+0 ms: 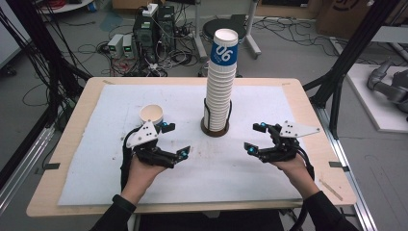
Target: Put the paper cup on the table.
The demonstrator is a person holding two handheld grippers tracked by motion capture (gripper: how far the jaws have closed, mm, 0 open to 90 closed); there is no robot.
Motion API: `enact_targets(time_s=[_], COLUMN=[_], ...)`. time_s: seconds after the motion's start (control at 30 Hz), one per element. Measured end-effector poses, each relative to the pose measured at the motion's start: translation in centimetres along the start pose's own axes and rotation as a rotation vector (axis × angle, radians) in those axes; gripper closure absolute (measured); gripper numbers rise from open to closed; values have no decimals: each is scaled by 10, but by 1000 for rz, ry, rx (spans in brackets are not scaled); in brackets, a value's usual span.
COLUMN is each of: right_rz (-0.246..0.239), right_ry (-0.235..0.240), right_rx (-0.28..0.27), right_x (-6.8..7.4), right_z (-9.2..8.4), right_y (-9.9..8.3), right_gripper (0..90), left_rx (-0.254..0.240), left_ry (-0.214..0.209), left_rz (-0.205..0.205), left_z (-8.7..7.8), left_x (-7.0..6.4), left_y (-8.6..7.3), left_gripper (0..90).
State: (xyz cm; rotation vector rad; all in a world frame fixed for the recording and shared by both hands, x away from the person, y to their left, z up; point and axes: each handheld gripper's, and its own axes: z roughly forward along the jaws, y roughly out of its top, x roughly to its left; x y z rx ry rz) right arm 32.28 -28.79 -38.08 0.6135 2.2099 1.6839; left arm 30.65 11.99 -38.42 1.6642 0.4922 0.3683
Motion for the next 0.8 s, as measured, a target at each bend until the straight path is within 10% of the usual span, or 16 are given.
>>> enact_targets(time_s=[0.8], right_rz=[1], right_ry=[4], right_rx=[7], right_x=[0], right_z=[1], right_y=[-1], right_gripper=[195], left_rx=[7], left_ry=[7], left_rz=[-28], left_z=[-1], left_x=[7], left_y=[-5], left_gripper=[51])
